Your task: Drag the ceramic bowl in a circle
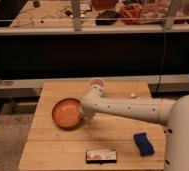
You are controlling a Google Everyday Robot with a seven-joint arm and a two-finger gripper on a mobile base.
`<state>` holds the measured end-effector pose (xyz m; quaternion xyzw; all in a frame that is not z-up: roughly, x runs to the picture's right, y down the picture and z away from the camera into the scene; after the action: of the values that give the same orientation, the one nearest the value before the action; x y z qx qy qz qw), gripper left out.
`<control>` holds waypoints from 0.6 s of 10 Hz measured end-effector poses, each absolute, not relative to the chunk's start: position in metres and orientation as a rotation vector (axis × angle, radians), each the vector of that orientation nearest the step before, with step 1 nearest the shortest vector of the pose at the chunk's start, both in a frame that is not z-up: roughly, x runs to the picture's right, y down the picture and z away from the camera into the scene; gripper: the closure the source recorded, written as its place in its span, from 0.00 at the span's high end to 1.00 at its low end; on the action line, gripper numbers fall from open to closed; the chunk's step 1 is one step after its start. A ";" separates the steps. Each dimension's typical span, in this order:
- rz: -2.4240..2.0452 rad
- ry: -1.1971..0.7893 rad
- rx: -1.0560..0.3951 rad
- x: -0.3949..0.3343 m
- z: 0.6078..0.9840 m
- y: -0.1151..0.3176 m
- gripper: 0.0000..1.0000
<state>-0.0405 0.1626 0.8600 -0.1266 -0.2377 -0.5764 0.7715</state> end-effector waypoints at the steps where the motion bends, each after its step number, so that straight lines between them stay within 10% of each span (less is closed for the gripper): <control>1: -1.236 -0.511 -0.270 -0.039 0.859 0.160 0.44; 6: -1.164 -0.498 -0.264 -0.024 0.862 0.153 0.44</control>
<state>-0.0236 0.1527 0.8623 -0.1228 -0.2320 -0.5423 0.7982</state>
